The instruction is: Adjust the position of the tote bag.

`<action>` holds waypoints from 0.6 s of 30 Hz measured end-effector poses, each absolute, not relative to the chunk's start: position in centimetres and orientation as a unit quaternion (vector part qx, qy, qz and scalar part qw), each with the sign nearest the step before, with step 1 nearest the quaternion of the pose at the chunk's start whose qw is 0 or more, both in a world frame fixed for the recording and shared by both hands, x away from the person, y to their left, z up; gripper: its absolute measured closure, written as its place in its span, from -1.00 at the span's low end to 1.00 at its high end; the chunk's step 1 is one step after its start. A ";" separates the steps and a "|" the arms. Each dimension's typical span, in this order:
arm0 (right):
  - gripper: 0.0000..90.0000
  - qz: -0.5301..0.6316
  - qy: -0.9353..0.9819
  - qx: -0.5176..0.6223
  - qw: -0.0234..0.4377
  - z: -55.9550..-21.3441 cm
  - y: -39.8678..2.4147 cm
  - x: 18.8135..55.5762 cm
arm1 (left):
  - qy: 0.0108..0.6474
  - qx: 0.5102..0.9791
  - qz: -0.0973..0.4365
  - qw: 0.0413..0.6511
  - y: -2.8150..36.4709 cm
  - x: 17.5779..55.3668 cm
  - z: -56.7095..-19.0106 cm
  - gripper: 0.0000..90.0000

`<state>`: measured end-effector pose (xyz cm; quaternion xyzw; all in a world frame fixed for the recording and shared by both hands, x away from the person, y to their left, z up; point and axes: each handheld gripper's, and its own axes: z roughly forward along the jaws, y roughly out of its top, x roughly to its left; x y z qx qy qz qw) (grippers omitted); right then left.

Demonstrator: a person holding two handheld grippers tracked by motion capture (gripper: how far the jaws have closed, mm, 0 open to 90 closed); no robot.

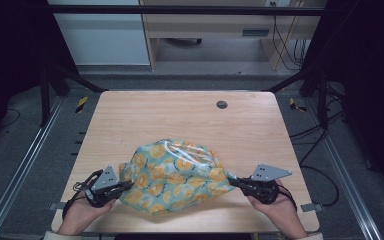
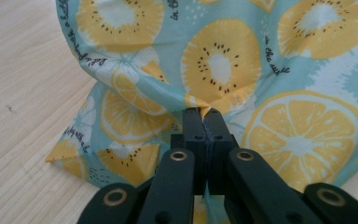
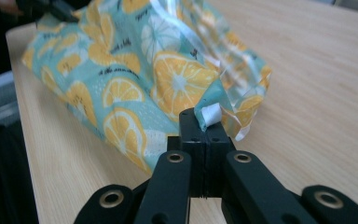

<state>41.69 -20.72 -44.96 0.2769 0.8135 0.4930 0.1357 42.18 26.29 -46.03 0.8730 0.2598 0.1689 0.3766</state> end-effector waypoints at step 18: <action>1.00 0.390 0.868 0.283 0.120 -48.2 -18.4 45.0 | 0.299 0.877 0.207 0.315 25.7 45.0 -47.9 1.00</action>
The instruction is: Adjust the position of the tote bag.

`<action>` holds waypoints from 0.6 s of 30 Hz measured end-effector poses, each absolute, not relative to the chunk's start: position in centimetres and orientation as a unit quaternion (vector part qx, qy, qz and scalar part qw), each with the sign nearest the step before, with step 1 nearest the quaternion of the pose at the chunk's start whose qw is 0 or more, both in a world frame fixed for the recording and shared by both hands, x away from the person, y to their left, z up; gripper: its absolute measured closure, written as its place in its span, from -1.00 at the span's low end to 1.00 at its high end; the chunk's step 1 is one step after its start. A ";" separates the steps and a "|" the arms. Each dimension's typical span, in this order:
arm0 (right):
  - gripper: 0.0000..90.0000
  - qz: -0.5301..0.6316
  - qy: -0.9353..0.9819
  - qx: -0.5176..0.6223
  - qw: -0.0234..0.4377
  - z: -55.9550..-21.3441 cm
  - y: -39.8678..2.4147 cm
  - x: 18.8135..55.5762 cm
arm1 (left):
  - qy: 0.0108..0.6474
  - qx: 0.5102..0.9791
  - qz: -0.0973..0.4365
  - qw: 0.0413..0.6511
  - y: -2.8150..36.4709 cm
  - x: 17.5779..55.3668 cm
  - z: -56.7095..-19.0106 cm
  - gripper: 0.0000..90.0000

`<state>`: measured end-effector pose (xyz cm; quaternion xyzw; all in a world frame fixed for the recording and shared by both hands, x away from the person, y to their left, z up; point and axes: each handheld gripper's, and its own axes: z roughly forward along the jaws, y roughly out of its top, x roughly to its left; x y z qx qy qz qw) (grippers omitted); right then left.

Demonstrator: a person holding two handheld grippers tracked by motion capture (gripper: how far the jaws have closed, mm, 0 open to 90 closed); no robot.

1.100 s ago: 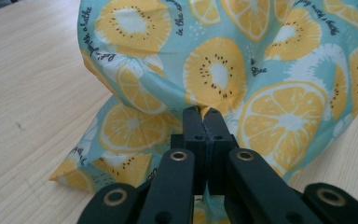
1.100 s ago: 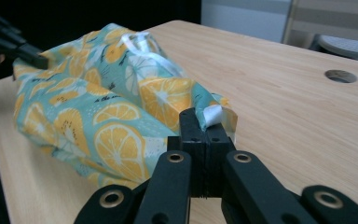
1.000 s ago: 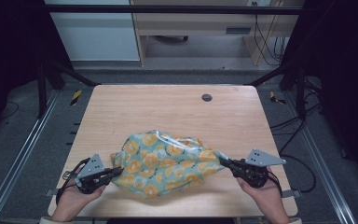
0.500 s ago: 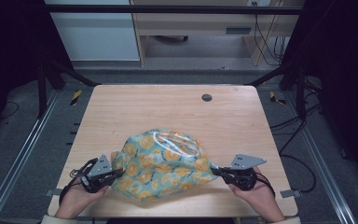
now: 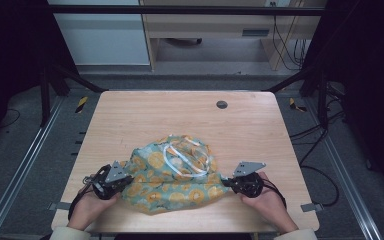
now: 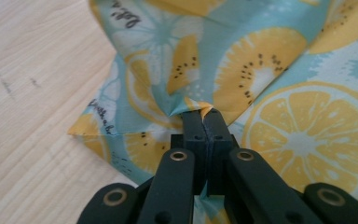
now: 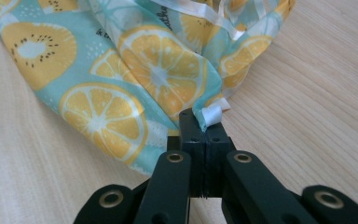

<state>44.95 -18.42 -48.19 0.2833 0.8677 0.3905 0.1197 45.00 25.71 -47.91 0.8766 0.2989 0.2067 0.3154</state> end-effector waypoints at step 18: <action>0.92 0.384 0.863 0.303 0.128 -48.8 -17.9 46.4 | 0.332 0.864 0.220 0.307 25.4 47.9 -48.4 1.00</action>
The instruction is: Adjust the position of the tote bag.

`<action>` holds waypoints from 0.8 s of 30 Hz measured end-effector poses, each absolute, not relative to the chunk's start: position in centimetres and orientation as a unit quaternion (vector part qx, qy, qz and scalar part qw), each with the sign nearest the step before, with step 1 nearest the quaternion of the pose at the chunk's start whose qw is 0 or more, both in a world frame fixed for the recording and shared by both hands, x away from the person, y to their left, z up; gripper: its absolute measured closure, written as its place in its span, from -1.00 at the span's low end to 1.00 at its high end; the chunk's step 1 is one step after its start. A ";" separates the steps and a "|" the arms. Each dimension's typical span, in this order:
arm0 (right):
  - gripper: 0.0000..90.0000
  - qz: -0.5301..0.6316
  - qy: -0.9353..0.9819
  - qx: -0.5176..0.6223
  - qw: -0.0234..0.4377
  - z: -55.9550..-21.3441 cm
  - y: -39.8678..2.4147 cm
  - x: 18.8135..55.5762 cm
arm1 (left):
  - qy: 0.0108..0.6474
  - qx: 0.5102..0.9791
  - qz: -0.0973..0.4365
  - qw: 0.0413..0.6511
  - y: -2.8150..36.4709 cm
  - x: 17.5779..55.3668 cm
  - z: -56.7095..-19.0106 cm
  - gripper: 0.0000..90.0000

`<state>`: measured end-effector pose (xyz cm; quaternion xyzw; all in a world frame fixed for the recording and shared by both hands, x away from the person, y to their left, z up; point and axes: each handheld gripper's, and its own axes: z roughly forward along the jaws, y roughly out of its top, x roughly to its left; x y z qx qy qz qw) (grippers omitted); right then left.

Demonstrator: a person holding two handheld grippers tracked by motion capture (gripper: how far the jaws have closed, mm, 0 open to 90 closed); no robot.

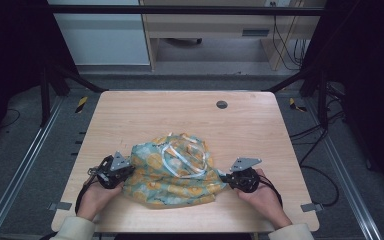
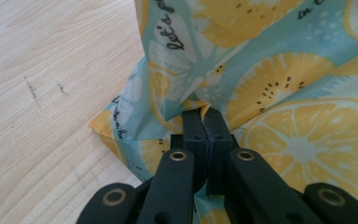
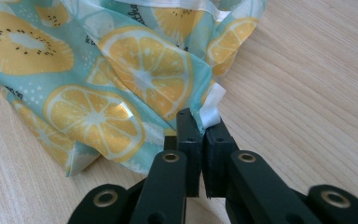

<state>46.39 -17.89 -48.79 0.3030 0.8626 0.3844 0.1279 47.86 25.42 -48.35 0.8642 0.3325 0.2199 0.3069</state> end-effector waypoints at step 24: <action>-0.48 0.429 0.805 0.356 0.205 -42.8 -20.2 46.4 | 0.376 0.823 0.261 0.336 25.9 45.5 -46.6 -0.04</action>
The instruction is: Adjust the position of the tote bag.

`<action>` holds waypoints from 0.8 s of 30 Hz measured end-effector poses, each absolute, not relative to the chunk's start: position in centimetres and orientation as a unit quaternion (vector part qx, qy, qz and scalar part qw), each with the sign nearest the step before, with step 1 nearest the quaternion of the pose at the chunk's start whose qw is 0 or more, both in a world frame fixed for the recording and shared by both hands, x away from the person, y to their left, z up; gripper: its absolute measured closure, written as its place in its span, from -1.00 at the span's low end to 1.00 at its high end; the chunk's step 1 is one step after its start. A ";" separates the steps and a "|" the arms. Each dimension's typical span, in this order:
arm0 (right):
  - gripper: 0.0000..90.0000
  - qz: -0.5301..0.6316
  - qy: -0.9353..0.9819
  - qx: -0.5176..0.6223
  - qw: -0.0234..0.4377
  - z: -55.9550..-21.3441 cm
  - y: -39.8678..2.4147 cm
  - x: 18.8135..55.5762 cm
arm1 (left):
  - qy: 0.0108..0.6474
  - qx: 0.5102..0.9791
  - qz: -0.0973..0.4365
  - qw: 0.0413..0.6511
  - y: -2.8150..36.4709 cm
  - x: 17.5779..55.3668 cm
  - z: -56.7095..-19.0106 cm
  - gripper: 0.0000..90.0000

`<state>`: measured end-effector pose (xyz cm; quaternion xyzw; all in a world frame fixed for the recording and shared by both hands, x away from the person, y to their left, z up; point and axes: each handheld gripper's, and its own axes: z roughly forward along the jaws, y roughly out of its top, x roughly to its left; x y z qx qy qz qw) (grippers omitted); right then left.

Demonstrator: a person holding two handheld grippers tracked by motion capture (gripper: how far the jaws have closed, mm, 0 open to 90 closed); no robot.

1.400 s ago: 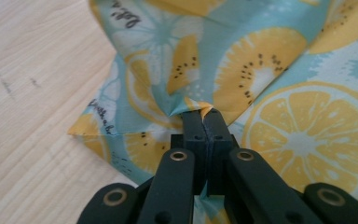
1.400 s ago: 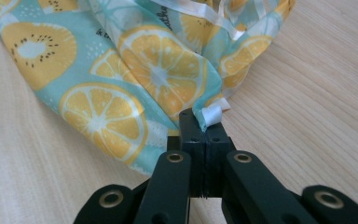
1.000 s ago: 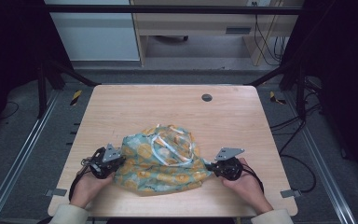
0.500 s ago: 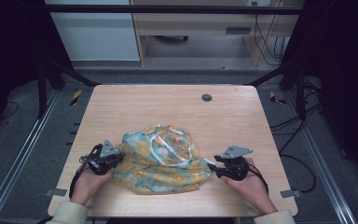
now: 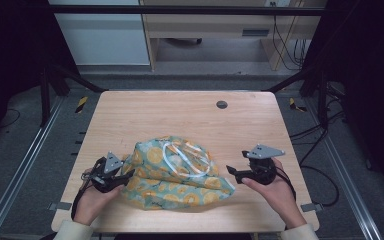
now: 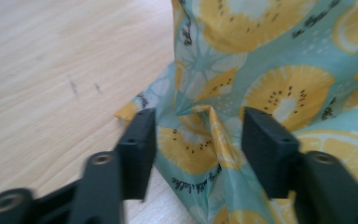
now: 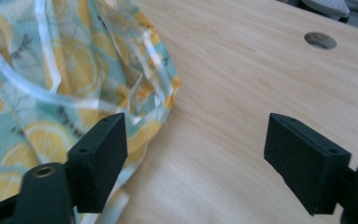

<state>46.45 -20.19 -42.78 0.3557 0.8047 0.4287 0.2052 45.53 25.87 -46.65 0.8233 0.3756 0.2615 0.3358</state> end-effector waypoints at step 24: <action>-0.13 0.364 0.862 0.333 0.117 -45.8 -11.2 56.6 | 0.383 0.809 0.256 0.365 25.2 42.6 -45.5 -0.65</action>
